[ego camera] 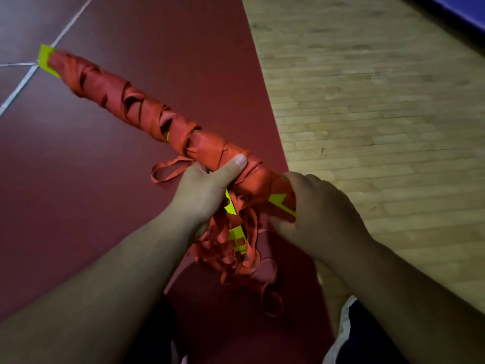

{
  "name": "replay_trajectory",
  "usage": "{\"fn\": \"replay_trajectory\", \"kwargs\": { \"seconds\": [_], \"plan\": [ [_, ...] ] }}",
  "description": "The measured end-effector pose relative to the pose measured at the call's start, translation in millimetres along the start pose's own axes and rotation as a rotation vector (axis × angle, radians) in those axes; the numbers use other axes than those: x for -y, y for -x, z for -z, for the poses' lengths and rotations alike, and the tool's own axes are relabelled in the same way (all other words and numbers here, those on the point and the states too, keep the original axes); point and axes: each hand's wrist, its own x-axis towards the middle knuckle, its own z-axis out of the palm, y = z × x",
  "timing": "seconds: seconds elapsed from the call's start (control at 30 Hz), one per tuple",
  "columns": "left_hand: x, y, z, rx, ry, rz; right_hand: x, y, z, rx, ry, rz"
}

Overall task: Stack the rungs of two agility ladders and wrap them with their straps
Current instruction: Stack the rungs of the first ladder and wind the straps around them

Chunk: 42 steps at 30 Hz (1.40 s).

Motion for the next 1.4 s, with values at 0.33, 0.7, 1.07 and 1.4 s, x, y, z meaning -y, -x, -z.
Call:
{"fn": "replay_trajectory", "kwargs": {
  "seconds": [0.33, 0.7, 1.07, 1.4],
  "plan": [
    [-18.5, 2.1, 15.2, 0.342, -0.225, -0.125, -7.0, -10.0, 12.2, 0.042, -0.305, -0.181],
    [-15.3, 1.2, 41.0, 0.336, -0.26, 0.185, -3.5, 3.4, 19.3, 0.579, -1.086, -0.24],
    [-11.3, 2.3, 33.0, 0.172, -0.019, 0.053, -8.3, 2.2, 19.8, 0.532, -0.913, -0.15],
    [4.1, 3.8, 14.6, -0.01, 0.029, 0.111, 9.4, 3.2, -3.6, 0.122, -0.199, -0.086]
  ]
}}
